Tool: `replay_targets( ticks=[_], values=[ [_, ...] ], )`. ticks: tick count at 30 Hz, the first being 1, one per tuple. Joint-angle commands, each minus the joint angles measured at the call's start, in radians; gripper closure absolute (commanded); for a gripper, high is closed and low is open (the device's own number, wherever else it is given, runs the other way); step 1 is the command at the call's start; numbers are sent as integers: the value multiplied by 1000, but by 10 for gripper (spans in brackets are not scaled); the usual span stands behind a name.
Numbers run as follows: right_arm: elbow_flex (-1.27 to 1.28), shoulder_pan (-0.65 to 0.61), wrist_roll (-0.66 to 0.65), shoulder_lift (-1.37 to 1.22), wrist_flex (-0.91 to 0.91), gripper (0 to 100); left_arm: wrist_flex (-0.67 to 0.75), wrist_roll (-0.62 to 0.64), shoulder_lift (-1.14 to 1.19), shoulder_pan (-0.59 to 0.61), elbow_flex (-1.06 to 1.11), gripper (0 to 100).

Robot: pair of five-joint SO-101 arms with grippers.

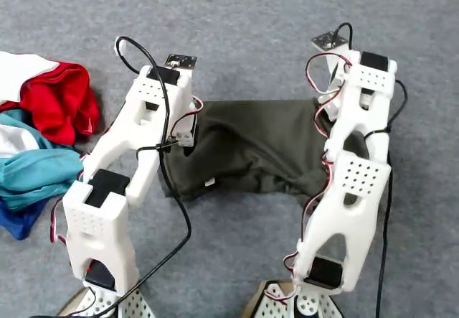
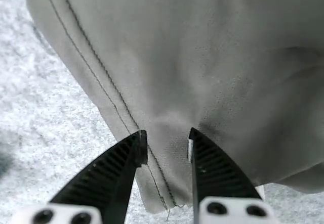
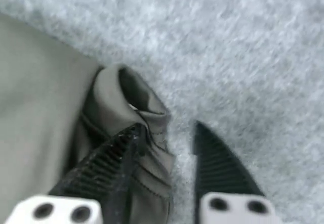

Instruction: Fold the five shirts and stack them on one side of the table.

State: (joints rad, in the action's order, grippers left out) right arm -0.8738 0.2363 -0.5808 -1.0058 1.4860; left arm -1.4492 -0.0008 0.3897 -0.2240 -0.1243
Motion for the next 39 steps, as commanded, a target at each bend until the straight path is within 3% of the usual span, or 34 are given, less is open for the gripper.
replay_targets(
  ticks=[1, 10, 17, 31, 34, 39],
  values=[
    [-77, -25, 6, -24, 20, 981, 2, 8, -10, 2, -43, 857],
    [-140, 38, 14, -33, 26, 994, 2, 8, -8, 0, -35, 857],
    [-295, 134, 117, -36, 3, 994, 9, 9, -5, 11, -32, 857],
    [-306, 143, 117, -38, -114, 989, 25, 6, -10, 25, -43, 857],
    [-314, 139, 75, -30, -86, 930, 20, 3, -16, 6, -46, 853],
    [-406, 150, 71, -13, -8, 816, -152, -49, -10, -48, -207, 853]
  ],
)
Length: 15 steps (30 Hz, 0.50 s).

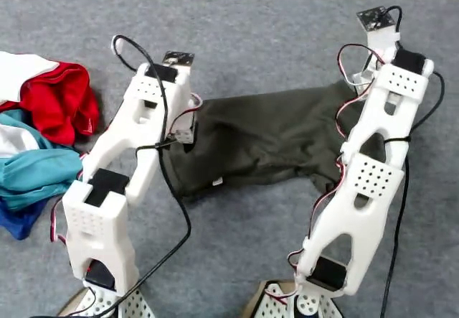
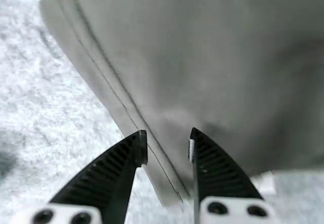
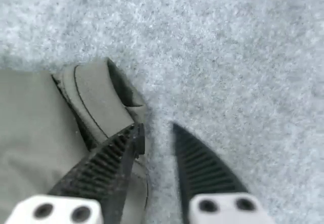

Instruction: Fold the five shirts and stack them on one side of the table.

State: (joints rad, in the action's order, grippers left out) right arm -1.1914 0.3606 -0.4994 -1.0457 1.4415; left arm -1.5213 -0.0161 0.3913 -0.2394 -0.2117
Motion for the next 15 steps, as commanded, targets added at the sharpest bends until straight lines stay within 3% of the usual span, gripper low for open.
replay_targets(
  ticks=[1, 7, 10, 13, 15],
  values=[
    [-116, 28, -12, 28, 55, 813, -106, -35, -16, -38, -152, 853],
    [-317, 31, -55, 27, 222, 815, -239, -98, -18, -64, -293, 853],
    [-415, 24, -94, 30, 351, 861, -239, -155, -41, -81, -221, 857],
    [-427, 42, -89, 45, 348, 972, -238, -173, -102, -146, -77, 857],
    [-381, 53, -92, 74, 348, 991, -230, -173, -171, -190, 15, 857]
  ],
)
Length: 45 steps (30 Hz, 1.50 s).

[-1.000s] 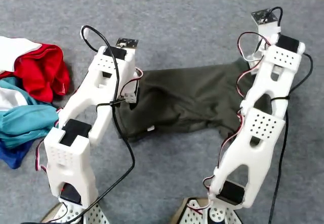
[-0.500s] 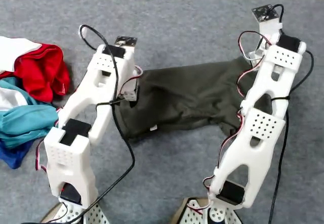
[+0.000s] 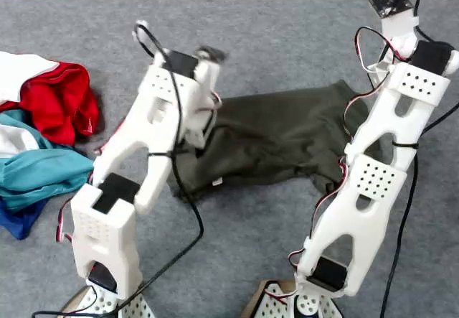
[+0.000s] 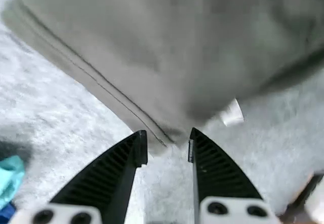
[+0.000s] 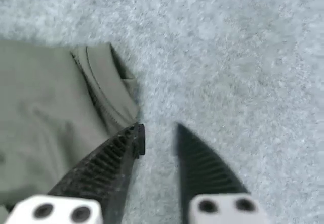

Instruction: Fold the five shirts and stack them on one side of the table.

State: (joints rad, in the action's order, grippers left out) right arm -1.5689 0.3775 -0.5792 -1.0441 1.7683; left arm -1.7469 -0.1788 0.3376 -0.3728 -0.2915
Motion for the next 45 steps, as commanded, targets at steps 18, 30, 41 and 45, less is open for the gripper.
replay_targets(
  ticks=[18, 30, 41, 45],
  values=[
    [998, -130, 77, 464, -153, 994, 252, -3, -446, 109, 548, 857],
    [1175, -122, 72, 470, -153, 994, 256, -3, -418, 114, 542, 857],
    [1443, -120, 71, 704, -216, 994, 258, -5, -424, 114, 540, 857],
    [1702, -122, 69, 816, -353, 994, 258, -6, -426, 118, 540, 857]
  ],
)
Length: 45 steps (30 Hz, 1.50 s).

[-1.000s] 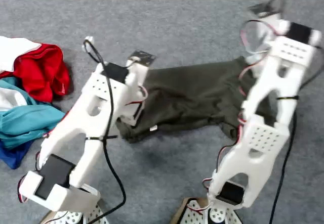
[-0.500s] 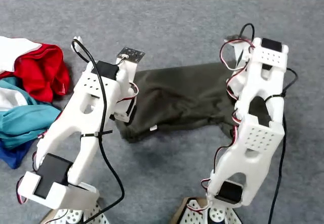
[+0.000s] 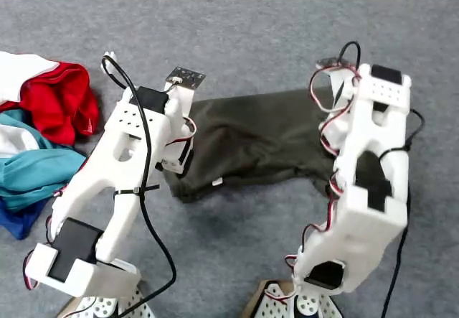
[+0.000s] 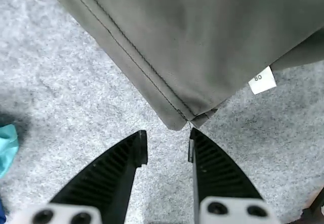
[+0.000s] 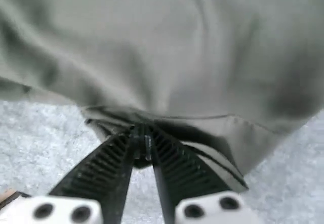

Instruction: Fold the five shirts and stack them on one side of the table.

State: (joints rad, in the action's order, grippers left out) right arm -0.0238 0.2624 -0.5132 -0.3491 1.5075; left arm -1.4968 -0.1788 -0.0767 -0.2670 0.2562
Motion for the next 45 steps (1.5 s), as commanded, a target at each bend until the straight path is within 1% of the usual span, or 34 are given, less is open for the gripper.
replay_targets(
  ticks=[1, 5, 9, 14, 18, 20, 23, 25, 26, 31, 34, 42, 43, 45],
  values=[
    [226, -4, 3, 143, -124, 994, 8, -6, -12, 20, -8, 857],
    [472, -1, -15, 254, -212, 994, 8, -8, -12, 49, -5, 857],
    [622, -1, -15, 418, -238, 994, 8, -9, -12, 52, 0, 857],
    [630, -1, -15, 567, -264, 994, 9, -9, -10, 51, -6, 857],
    [521, -2, -15, 553, -348, 993, 21, -3, -10, 51, -9, 856],
    [420, -7, -15, 492, -377, 985, 49, 6, -7, 52, -8, 853],
    [211, -2, -17, 332, -373, 912, 83, 54, -5, 51, -9, 853],
    [45, -2, -37, 199, -338, 860, 95, 71, -5, 49, -9, 853],
    [-36, -4, -43, 127, -315, 850, 95, 74, -5, 49, -9, 853],
    [-469, -16, -38, -237, -181, 882, 94, 71, -5, 51, -9, 853],
    [-723, -30, -38, -424, -91, 883, 92, 69, -5, 51, -9, 853],
    [-1317, -54, -38, -800, 127, 887, 92, 69, -5, 52, -9, 853],
    [-1376, -54, -38, -837, 147, 896, 92, 69, -5, 52, -9, 853],
    [-1483, -54, -38, -895, 178, 959, 92, 69, -4, 52, -9, 853]
  ],
)
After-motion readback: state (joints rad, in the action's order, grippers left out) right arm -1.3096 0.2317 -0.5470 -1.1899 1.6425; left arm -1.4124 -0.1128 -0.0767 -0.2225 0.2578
